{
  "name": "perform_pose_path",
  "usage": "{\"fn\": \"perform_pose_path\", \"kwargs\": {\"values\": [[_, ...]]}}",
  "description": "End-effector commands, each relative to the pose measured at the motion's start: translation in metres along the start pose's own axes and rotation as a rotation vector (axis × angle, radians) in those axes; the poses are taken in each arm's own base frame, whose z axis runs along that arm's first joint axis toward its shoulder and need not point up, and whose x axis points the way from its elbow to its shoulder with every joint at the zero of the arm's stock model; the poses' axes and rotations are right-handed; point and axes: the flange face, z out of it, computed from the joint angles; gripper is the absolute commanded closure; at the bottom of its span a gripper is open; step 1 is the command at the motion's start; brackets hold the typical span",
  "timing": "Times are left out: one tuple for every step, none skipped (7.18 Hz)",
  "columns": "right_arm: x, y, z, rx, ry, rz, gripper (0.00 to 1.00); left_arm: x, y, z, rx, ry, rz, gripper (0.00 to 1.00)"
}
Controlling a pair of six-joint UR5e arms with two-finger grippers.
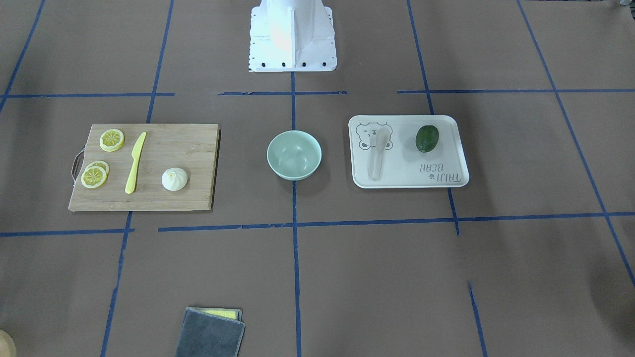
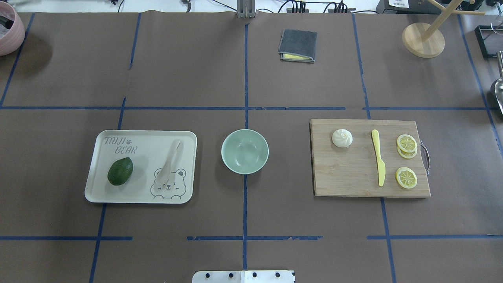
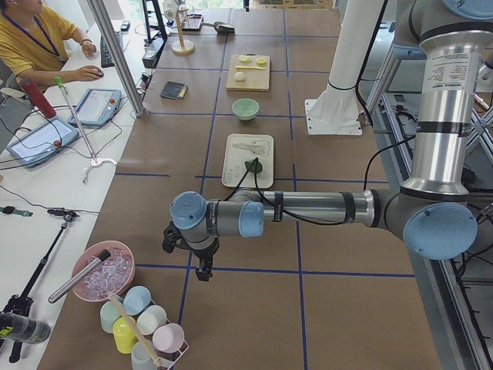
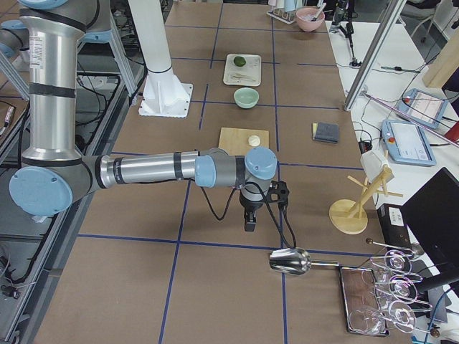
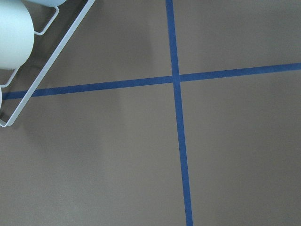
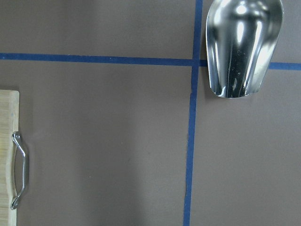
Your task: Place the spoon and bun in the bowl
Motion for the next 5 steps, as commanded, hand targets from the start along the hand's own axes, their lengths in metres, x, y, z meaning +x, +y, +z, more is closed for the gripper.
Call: {"fn": "perform_pose_path", "kwargs": {"values": [[0.001,0.003,-0.002,0.004,-0.002,0.002,0.00,0.008,-0.006,-0.008,0.019,0.003,0.021,0.00],[0.002,0.003,-0.001,0.004,-0.002,0.002,0.00,0.021,-0.006,-0.021,0.047,0.000,0.049,0.00],[0.003,0.003,0.000,0.003,0.000,0.002,0.00,0.028,-0.011,-0.027,0.057,-0.008,0.052,0.00],[0.003,0.002,-0.001,0.006,0.004,-0.001,0.00,0.036,-0.006,-0.035,0.076,-0.004,0.074,0.00],[0.001,0.001,-0.001,0.007,0.001,-0.003,0.00,0.045,-0.011,-0.043,0.093,-0.001,0.093,0.00]]}}
